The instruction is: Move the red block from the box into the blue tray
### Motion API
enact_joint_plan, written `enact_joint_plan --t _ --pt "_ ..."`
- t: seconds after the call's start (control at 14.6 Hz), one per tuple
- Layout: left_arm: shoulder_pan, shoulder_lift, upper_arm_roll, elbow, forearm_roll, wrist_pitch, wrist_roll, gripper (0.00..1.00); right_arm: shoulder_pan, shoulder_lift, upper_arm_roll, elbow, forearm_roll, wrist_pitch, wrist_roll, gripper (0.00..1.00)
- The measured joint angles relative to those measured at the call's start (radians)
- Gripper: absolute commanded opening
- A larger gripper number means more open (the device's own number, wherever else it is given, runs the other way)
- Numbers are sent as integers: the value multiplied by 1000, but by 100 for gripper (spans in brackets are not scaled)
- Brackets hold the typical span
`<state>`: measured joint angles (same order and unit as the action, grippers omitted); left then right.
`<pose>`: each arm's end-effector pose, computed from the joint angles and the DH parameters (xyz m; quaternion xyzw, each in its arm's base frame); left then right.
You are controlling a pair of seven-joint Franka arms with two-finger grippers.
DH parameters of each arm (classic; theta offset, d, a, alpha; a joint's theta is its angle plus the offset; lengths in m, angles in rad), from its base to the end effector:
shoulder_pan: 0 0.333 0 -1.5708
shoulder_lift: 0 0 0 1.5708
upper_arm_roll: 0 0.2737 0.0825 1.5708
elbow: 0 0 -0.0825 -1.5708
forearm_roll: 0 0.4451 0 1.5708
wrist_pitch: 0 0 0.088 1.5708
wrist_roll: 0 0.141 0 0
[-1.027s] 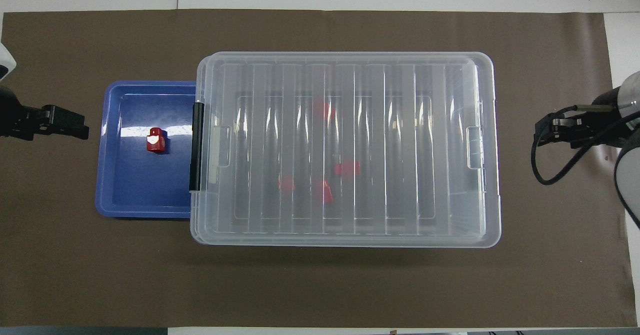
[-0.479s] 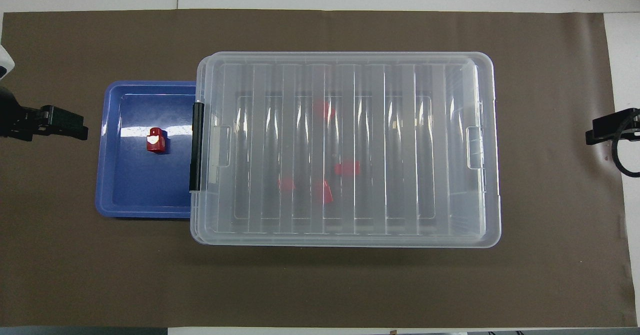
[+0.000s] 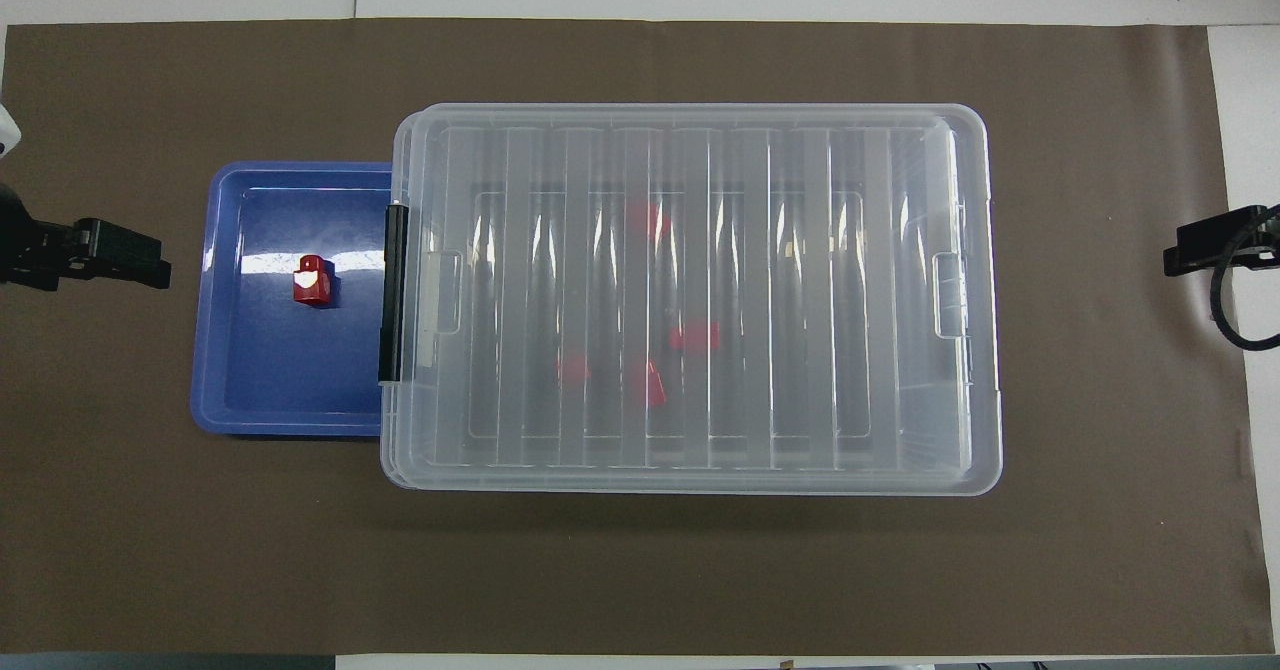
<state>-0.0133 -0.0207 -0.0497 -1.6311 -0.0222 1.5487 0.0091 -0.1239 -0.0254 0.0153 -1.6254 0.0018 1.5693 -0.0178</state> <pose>0.6026 -0.0414 0.5270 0.9988 -0.0359 -0.0311 0.0097 0.6029 -0.0654 0.5345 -0.9989 0.0454 0.0153 0.0017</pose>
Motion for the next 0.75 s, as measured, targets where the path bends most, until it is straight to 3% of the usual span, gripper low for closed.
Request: enact_joint_plan --t 0.75 --pt "-4 -2 7 -1 0 -4 15 100 0 0 4 0 0 2 0 100"
